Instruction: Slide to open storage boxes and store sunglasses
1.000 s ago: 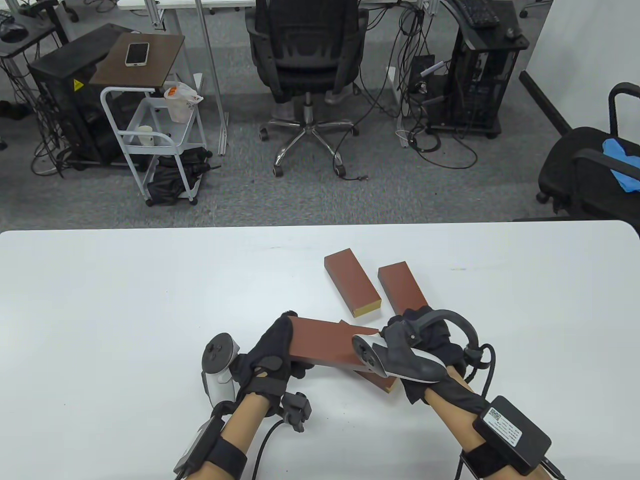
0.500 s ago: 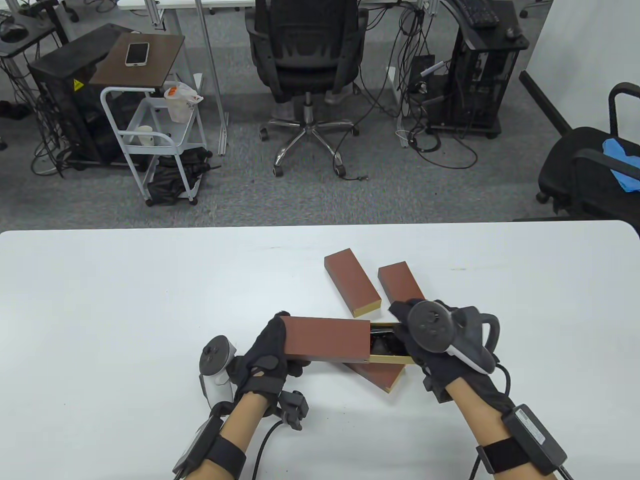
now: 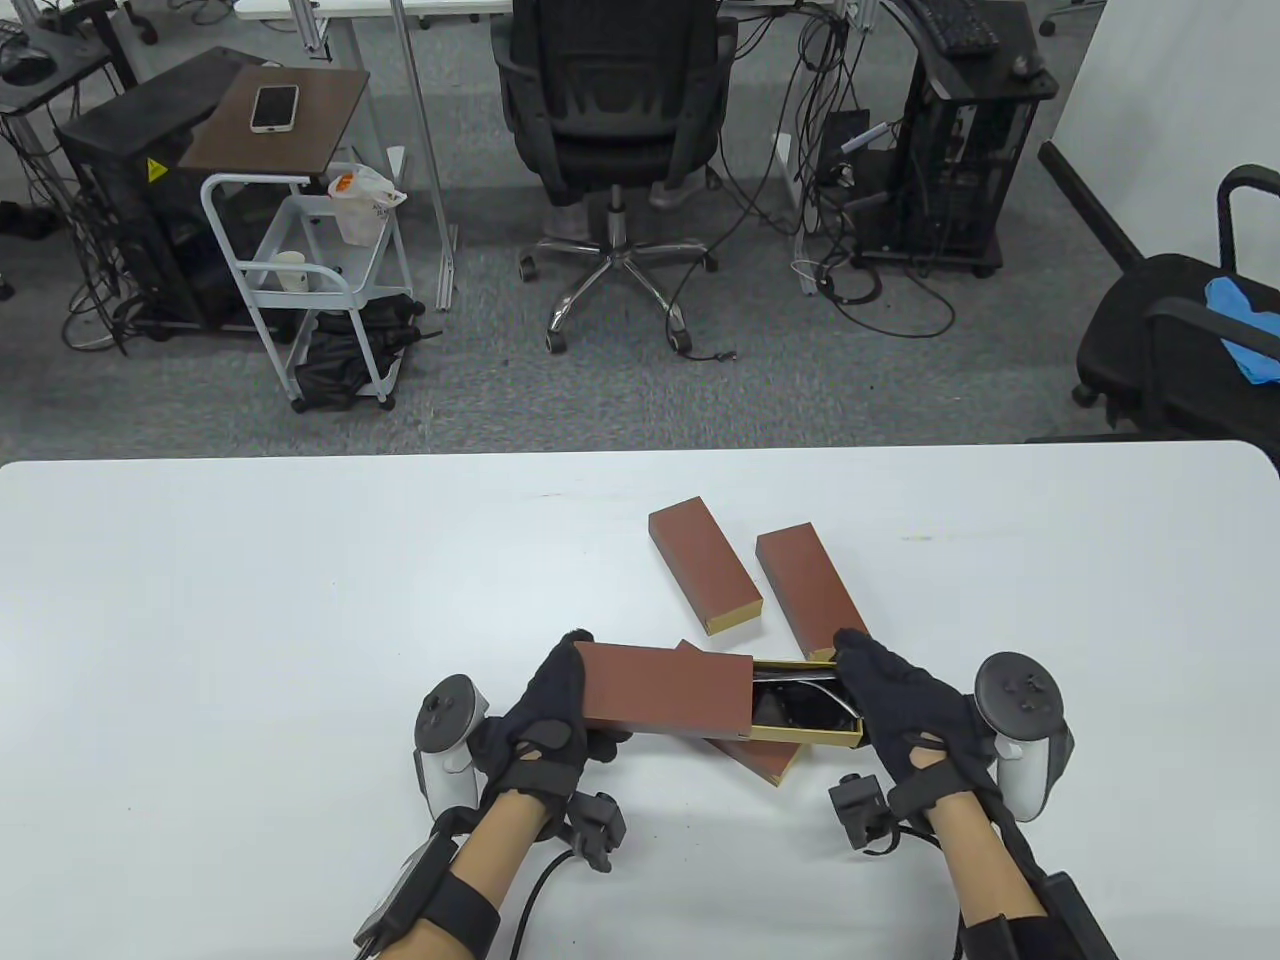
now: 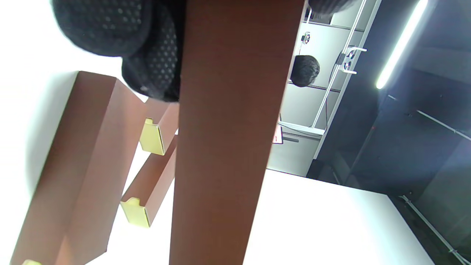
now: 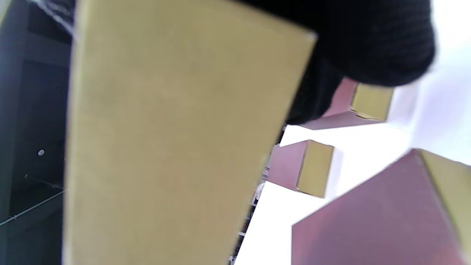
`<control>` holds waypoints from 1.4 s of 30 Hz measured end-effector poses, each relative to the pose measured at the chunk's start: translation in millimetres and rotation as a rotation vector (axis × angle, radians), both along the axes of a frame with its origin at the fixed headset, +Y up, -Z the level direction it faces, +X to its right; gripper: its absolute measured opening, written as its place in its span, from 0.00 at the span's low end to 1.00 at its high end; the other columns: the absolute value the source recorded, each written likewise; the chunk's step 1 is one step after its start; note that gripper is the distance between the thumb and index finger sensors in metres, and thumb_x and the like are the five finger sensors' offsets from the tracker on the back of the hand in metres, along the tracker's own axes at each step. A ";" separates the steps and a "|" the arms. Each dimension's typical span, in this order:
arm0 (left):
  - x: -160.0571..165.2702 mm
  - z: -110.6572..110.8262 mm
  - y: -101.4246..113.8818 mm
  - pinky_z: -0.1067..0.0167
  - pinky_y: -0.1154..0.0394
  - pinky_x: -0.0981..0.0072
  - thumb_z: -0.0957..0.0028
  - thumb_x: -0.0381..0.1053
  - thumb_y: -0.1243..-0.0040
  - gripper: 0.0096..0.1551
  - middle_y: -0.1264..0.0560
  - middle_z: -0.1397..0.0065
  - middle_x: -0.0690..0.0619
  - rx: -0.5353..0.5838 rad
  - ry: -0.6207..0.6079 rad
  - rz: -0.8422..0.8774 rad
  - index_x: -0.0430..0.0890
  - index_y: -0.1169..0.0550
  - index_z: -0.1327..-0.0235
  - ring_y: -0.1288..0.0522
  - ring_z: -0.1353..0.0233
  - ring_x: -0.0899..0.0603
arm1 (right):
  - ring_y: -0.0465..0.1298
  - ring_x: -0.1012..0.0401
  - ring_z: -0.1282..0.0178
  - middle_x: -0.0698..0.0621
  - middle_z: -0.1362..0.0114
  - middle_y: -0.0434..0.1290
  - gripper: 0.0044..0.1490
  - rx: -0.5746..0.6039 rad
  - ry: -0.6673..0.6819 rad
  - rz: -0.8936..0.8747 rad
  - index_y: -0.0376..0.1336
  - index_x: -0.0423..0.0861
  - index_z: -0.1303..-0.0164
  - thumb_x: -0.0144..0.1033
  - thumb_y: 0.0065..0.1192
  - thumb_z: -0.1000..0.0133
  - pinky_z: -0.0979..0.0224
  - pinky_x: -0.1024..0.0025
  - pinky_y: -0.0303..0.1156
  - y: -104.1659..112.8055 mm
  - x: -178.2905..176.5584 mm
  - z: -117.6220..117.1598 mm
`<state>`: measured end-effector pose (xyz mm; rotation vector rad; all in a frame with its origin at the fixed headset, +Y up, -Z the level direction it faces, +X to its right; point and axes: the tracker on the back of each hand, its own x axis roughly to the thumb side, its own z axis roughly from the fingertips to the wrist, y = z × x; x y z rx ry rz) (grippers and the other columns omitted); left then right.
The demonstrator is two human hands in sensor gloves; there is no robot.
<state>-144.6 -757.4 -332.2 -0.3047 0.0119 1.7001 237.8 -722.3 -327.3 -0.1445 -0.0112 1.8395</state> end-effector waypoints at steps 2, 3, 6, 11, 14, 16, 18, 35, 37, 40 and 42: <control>0.1 0.1 -0.7 0.55 0.23 0.51 0.46 0.68 0.61 0.44 0.23 0.38 0.44 -0.002 -0.001 -0.014 0.48 0.44 0.19 0.19 0.51 0.41 | 0.83 0.50 0.55 0.41 0.37 0.75 0.32 0.000 -0.031 -0.035 0.68 0.52 0.45 0.54 0.67 0.57 0.58 0.59 0.81 -6.9 1.4 1.4; 0.4 -0.2 -1.4 0.55 0.23 0.51 0.46 0.68 0.62 0.43 0.23 0.38 0.44 -0.001 -0.010 -0.015 0.48 0.44 0.19 0.19 0.51 0.41 | 0.83 0.50 0.56 0.41 0.38 0.75 0.33 -0.001 -0.036 -0.046 0.68 0.51 0.45 0.54 0.68 0.58 0.58 0.59 0.81 -8.3 1.9 2.1; 2.8 -0.7 -4.1 0.55 0.23 0.51 0.46 0.68 0.62 0.44 0.24 0.37 0.44 -0.009 -0.033 0.003 0.49 0.45 0.19 0.19 0.50 0.41 | 0.84 0.51 0.57 0.42 0.39 0.77 0.32 0.024 -0.048 -0.001 0.70 0.52 0.47 0.52 0.70 0.59 0.59 0.60 0.81 -3.9 4.3 4.0; 6.3 -0.8 -5.7 0.53 0.23 0.50 0.46 0.68 0.62 0.43 0.24 0.36 0.44 -0.014 -0.048 0.009 0.49 0.46 0.19 0.20 0.48 0.41 | 0.84 0.51 0.58 0.44 0.39 0.78 0.32 0.064 -0.081 0.076 0.68 0.52 0.45 0.50 0.72 0.59 0.59 0.60 0.81 2.0 4.9 5.0; 6.6 -0.6 -5.9 0.53 0.23 0.50 0.46 0.68 0.62 0.43 0.25 0.36 0.44 -0.011 -0.048 0.006 0.49 0.46 0.19 0.20 0.48 0.40 | 0.84 0.50 0.57 0.43 0.39 0.78 0.31 0.081 -0.071 0.101 0.68 0.53 0.45 0.48 0.72 0.59 0.60 0.59 0.81 2.9 5.0 5.6; 6.7 -1.0 -6.8 0.53 0.23 0.50 0.46 0.68 0.62 0.43 0.25 0.36 0.44 -0.009 -0.052 0.010 0.49 0.46 0.19 0.20 0.48 0.41 | 0.84 0.50 0.57 0.43 0.39 0.78 0.31 0.097 -0.080 0.107 0.69 0.53 0.45 0.48 0.72 0.59 0.59 0.59 0.82 5.6 4.9 7.4; 7.1 -0.6 -6.8 0.53 0.22 0.50 0.46 0.68 0.62 0.43 0.24 0.36 0.44 -0.014 -0.048 0.019 0.49 0.45 0.19 0.19 0.48 0.41 | 0.83 0.49 0.51 0.42 0.37 0.76 0.33 0.123 -0.066 0.095 0.67 0.52 0.43 0.50 0.69 0.59 0.54 0.58 0.81 8.3 4.2 9.7; 33.4 3.3 -0.7 0.49 0.21 0.46 0.44 0.67 0.58 0.46 0.26 0.28 0.40 -0.050 -0.299 0.022 0.44 0.50 0.20 0.18 0.40 0.37 | 0.41 0.46 0.21 0.44 0.20 0.33 0.59 0.134 0.364 -0.126 0.30 0.52 0.30 0.76 0.42 0.59 0.22 0.51 0.50 -1.2 -27.7 16.7; 38.6 5.3 -0.2 0.48 0.22 0.46 0.44 0.67 0.58 0.46 0.27 0.28 0.40 -0.053 -0.322 0.021 0.44 0.50 0.20 0.18 0.40 0.37 | 0.41 0.47 0.21 0.45 0.20 0.32 0.59 0.137 0.374 -0.107 0.30 0.52 0.30 0.76 0.41 0.59 0.22 0.51 0.49 -1.3 -30.4 17.0; 44.3 7.2 0.8 0.48 0.22 0.46 0.44 0.67 0.58 0.46 0.27 0.28 0.40 -0.051 -0.342 0.019 0.44 0.51 0.20 0.18 0.39 0.37 | 0.40 0.47 0.21 0.46 0.21 0.31 0.58 0.134 0.380 -0.108 0.29 0.53 0.31 0.76 0.41 0.58 0.22 0.50 0.48 -1.5 -32.2 17.4; 48.0 8.5 1.5 0.47 0.22 0.46 0.43 0.67 0.57 0.46 0.28 0.27 0.41 -0.048 -0.360 0.010 0.45 0.53 0.20 0.19 0.39 0.37 | 0.39 0.47 0.21 0.46 0.21 0.31 0.58 0.128 0.393 -0.097 0.29 0.53 0.31 0.76 0.41 0.58 0.22 0.50 0.48 -2.4 -33.6 17.7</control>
